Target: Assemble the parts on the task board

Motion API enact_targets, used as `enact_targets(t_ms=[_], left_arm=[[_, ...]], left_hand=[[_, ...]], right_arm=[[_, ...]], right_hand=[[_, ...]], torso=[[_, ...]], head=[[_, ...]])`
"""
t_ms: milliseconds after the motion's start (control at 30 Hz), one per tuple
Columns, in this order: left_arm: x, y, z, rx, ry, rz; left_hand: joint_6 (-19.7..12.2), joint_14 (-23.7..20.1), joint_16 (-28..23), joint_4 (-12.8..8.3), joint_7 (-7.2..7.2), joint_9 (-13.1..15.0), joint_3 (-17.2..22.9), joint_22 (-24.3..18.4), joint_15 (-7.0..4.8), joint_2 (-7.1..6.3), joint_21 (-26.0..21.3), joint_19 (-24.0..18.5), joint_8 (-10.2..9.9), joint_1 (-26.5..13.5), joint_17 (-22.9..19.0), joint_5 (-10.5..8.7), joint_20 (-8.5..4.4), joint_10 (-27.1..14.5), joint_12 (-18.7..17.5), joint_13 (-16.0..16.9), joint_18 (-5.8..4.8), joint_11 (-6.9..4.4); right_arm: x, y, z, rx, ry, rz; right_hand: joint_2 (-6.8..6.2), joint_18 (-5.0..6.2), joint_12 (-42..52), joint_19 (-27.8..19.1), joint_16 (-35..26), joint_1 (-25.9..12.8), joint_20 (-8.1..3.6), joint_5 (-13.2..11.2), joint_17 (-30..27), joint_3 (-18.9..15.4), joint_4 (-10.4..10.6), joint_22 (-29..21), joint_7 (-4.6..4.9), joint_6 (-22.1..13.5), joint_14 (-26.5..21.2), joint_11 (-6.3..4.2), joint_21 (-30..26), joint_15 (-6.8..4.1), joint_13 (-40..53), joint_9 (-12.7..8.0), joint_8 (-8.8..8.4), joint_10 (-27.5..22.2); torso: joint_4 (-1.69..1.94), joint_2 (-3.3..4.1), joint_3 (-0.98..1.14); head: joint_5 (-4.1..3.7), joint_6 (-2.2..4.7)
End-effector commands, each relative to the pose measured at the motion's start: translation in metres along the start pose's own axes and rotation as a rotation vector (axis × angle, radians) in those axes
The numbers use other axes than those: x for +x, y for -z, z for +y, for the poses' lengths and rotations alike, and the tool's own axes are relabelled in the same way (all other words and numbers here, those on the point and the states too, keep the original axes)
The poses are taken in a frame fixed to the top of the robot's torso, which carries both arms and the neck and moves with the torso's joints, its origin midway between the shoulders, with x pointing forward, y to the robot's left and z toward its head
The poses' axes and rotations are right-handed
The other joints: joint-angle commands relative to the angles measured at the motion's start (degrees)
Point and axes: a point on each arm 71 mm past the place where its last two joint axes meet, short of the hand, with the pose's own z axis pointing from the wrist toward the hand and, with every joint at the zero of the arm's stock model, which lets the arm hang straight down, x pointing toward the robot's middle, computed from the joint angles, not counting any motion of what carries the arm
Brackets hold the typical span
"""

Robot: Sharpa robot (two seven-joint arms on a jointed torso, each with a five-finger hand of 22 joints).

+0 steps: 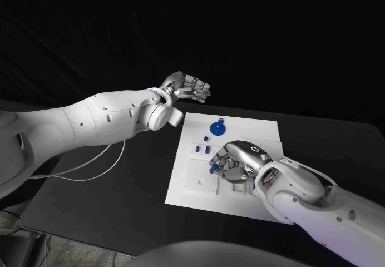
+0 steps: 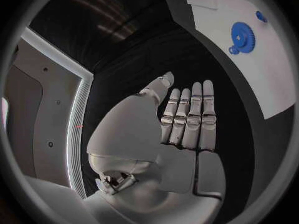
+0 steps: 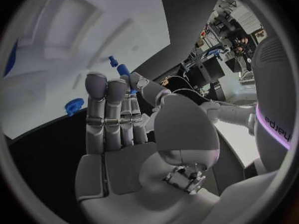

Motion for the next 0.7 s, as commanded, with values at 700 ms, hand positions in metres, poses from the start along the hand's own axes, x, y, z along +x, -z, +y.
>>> enact_targets(t_ms=[700], left_arm=[[0.005,-0.001,-0.002,0.009,0.012,0.023]], left_hand=[[-0.2,-0.2,-0.2,0.2,0.01,0.1,0.2,0.1,-0.24,-0.15,-0.3,0.3,0.1,-0.2,-0.1,-0.06,-0.12,0.1,0.1,-0.1,0.85,-0.01]], right_arm=[[0.027,-0.010,0.020,-0.075,0.087,0.016]], right_hand=[[0.18,0.73,-0.5,2.6,-0.3,0.0,-0.37,-0.5,0.1,0.3,0.0,0.2,-0.27,0.8,0.2,0.00,0.0,-0.43,-0.1,1.0,0.25,0.4]], torso=[[-0.01,0.00,-0.03]], head=[[1.00,-0.50]])
